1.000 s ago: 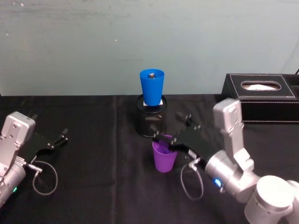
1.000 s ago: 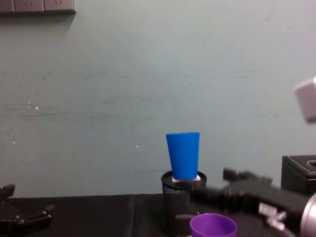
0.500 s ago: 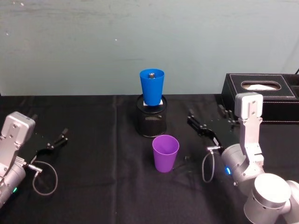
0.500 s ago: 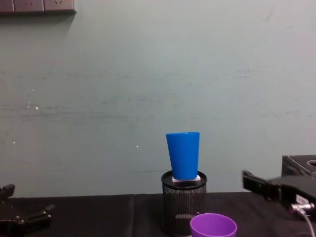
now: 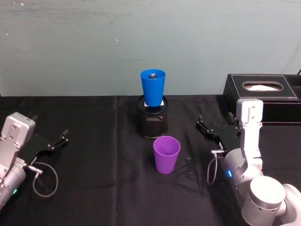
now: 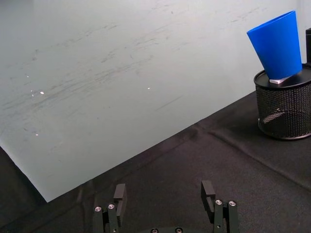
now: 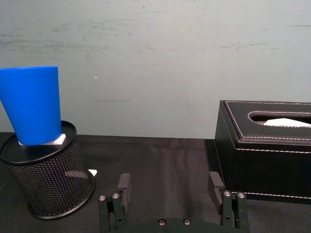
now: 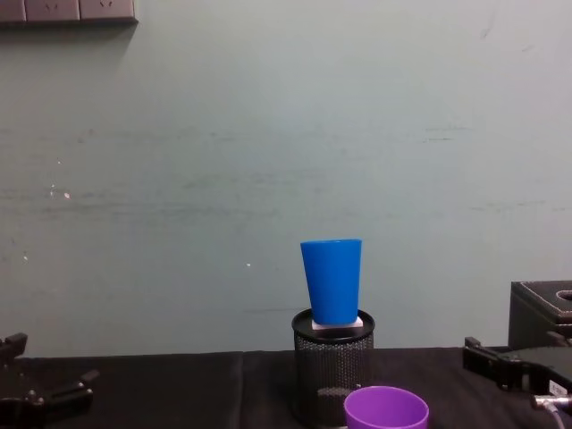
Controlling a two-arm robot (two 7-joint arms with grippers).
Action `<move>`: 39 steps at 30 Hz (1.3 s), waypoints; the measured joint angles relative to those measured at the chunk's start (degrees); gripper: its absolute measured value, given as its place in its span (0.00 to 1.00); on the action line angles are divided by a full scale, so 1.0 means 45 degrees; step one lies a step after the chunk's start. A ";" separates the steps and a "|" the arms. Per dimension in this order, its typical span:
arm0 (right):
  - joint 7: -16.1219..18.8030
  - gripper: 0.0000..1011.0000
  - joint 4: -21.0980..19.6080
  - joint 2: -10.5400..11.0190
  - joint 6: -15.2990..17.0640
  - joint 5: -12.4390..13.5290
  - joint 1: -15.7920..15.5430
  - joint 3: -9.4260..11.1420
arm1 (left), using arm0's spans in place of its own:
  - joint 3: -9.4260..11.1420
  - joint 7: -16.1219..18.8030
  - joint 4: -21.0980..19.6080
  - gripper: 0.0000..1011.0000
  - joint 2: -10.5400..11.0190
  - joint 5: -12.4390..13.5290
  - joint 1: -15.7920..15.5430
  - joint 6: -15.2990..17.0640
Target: Pick up one cup with a gripper and tap it against the other cup.
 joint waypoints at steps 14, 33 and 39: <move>-0.0015 0.99 -0.0038 0.0011 0.0000 0.0000 -0.0006 -0.0018 | 0.0000 0.0000 0.0000 0.99 0.0000 0.0000 0.0000 0.0000; -0.0043 0.99 -0.0063 0.0019 0.0018 0.0000 -0.0014 -0.0028 | 0.0000 0.0000 0.0000 0.99 0.0000 0.0000 -0.0001 0.0001; -0.0050 0.99 -0.0065 0.0019 0.0022 0.0000 -0.0014 -0.0028 | 0.0000 0.0000 -0.0001 0.99 0.0000 0.0000 0.0000 0.0001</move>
